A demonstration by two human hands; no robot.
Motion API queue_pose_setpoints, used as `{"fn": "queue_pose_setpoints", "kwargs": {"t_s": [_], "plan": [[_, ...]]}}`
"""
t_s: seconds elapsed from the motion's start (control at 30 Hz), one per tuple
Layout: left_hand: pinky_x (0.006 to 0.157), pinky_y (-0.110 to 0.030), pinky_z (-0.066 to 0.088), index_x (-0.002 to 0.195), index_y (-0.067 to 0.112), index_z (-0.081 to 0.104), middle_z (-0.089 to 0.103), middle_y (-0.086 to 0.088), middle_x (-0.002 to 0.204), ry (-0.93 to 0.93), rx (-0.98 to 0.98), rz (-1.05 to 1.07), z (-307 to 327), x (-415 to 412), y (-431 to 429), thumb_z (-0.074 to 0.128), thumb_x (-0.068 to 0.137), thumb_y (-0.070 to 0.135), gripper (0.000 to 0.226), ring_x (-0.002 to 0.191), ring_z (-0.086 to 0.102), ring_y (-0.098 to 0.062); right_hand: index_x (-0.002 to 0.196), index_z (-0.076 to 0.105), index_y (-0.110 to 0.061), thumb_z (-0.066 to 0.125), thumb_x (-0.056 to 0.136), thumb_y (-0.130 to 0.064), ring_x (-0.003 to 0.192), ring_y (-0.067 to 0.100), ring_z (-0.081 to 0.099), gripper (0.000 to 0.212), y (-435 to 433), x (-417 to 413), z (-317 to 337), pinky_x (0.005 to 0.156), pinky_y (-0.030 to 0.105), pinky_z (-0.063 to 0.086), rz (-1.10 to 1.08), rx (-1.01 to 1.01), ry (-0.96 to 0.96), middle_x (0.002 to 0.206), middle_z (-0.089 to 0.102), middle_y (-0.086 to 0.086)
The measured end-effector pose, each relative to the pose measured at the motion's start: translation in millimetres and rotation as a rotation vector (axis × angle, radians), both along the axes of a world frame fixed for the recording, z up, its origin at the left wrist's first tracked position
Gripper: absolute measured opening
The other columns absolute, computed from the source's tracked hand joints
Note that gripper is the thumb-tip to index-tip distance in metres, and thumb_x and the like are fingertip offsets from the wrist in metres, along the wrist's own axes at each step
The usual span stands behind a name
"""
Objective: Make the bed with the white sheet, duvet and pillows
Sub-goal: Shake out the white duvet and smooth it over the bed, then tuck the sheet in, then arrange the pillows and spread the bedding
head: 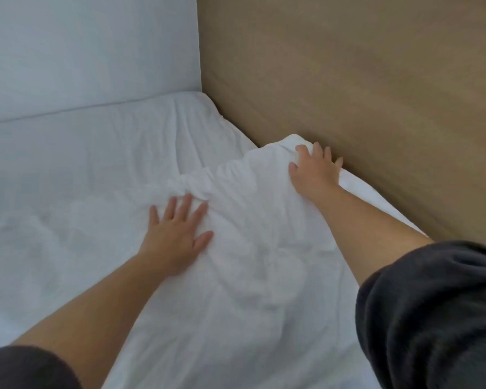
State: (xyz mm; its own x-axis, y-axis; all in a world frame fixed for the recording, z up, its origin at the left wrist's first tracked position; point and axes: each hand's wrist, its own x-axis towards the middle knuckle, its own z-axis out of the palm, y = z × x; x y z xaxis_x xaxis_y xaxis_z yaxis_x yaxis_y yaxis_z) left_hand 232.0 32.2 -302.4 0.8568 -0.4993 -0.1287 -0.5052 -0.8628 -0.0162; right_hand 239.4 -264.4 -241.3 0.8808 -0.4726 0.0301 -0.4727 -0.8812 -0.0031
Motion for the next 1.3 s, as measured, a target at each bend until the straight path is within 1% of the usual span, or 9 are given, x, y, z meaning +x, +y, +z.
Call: {"fn": "queue_pose_setpoints", "kwargs": {"t_s": [0.17, 0.3, 0.5, 0.6, 0.7, 0.87, 1.0, 1.2, 1.3], "plan": [[0.116, -0.057, 0.006, 0.154, 0.034, 0.003, 0.004, -0.003, 0.163, -0.018, -0.047, 0.179, -32.3, 50.2, 14.5, -0.013, 0.072, 0.070, 0.091, 0.149, 0.006, -0.025, 0.122, 0.053, -0.012, 0.042, 0.099, -0.027, 0.111, 0.034, 0.057, 0.030, -24.4, 57.8, 0.5, 0.075, 0.034, 0.037, -0.191, 0.125, -0.123, 0.124, 0.059, 0.013], [0.117, -0.053, -0.001, 0.155, 0.028, 0.005, 0.007, -0.005, 0.163, 0.015, -0.063, 0.234, -53.1, 48.8, 29.2, -0.014, 0.073, 0.067, 0.093, 0.150, 0.005, -0.018, 0.118, 0.059, -0.007, 0.046, 0.095, -0.014, 0.112, 0.038, 0.058, 0.027, -37.7, 59.1, 3.0, 0.084, 0.036, 0.043, -0.325, -0.038, -0.156, 0.122, 0.061, 0.018], [0.115, -0.053, -0.010, 0.155, 0.029, 0.012, 0.006, -0.005, 0.163, -0.036, -0.081, 0.161, -47.8, 53.4, 47.7, -0.010, 0.077, 0.066, 0.089, 0.150, 0.003, -0.023, 0.151, 0.025, -0.029, 0.026, 0.103, -0.036, 0.148, 0.029, 0.010, 0.049, 28.1, 51.9, -39.3, 0.113, 0.060, 0.007, 0.250, -0.167, 0.057, 0.161, 0.016, 0.004], [0.111, -0.052, -0.018, 0.154, 0.031, 0.016, 0.005, -0.003, 0.163, -0.104, 0.005, 0.178, -41.4, 50.5, 97.4, -0.008, 0.080, 0.065, 0.084, 0.150, 0.000, -0.022, 0.156, 0.000, -0.033, 0.005, 0.102, -0.045, 0.150, 0.027, -0.010, 0.055, 57.4, 33.5, -64.6, 0.115, 0.063, -0.006, 0.142, -0.115, 0.356, 0.164, -0.007, -0.001], [0.107, -0.054, -0.023, 0.154, 0.035, 0.010, 0.001, 0.000, 0.163, -0.116, 0.069, 0.264, -33.0, 33.7, 160.8, -0.008, 0.081, 0.064, 0.081, 0.150, -0.001, -0.022, 0.156, 0.000, -0.028, 0.011, 0.101, -0.050, 0.150, 0.031, -0.007, 0.060, 119.9, 23.0, -60.7, 0.115, 0.062, -0.001, 0.091, 0.059, 0.263, 0.164, -0.007, 0.005], [0.108, -0.052, -0.025, 0.154, 0.034, 0.018, 0.010, -0.001, 0.162, -0.065, 0.144, 0.383, -14.5, -19.4, 282.2, -0.008, 0.078, 0.065, 0.086, 0.150, 0.007, -0.023, 0.155, 0.000, -0.035, 0.016, 0.101, -0.054, 0.149, 0.031, -0.012, 0.060, 280.9, -26.6, -71.4, 0.115, 0.063, -0.004, 0.414, 0.186, 0.262, 0.163, -0.013, 0.008], [0.112, -0.060, -0.004, 0.154, 0.034, 0.009, 0.003, -0.001, 0.163, -0.044, 0.260, 0.520, 5.8, -63.6, 391.9, 0.012, 0.095, 0.061, 0.065, 0.150, 0.002, -0.025, 0.156, -0.001, -0.033, 0.020, 0.101, -0.056, 0.150, 0.032, -0.011, 0.063, 406.3, -59.7, -69.8, 0.116, 0.062, -0.005, 0.564, 0.318, 0.297, 0.163, -0.013, 0.009], [0.107, -0.066, 0.015, 0.140, 0.026, 0.041, 0.033, -0.006, 0.150, -0.148, 0.227, 0.577, 10.6, -115.9, 518.7, 0.032, 0.095, 0.039, 0.047, 0.143, 0.022, -0.026, 0.155, 0.005, -0.035, 0.035, 0.095, -0.064, 0.151, 0.025, -0.009, 0.073, 557.1, -119.8, -49.9, 0.118, 0.058, -0.005, 0.925, 0.380, 0.370, 0.164, -0.008, 0.000], [0.109, -0.064, 0.018, 0.147, 0.024, 0.035, 0.025, -0.006, 0.157, -0.191, 0.259, 0.512, 7.3, -132.8, 575.8, 0.048, 0.089, 0.020, 0.060, 0.146, 0.020, -0.028, 0.155, 0.004, -0.029, 0.053, 0.088, -0.057, 0.150, 0.027, 0.003, 0.087, 602.8, -147.5, -53.3, 0.116, 0.061, 0.004, 1.037, 0.166, 0.353, 0.164, 0.003, 0.002]]}}
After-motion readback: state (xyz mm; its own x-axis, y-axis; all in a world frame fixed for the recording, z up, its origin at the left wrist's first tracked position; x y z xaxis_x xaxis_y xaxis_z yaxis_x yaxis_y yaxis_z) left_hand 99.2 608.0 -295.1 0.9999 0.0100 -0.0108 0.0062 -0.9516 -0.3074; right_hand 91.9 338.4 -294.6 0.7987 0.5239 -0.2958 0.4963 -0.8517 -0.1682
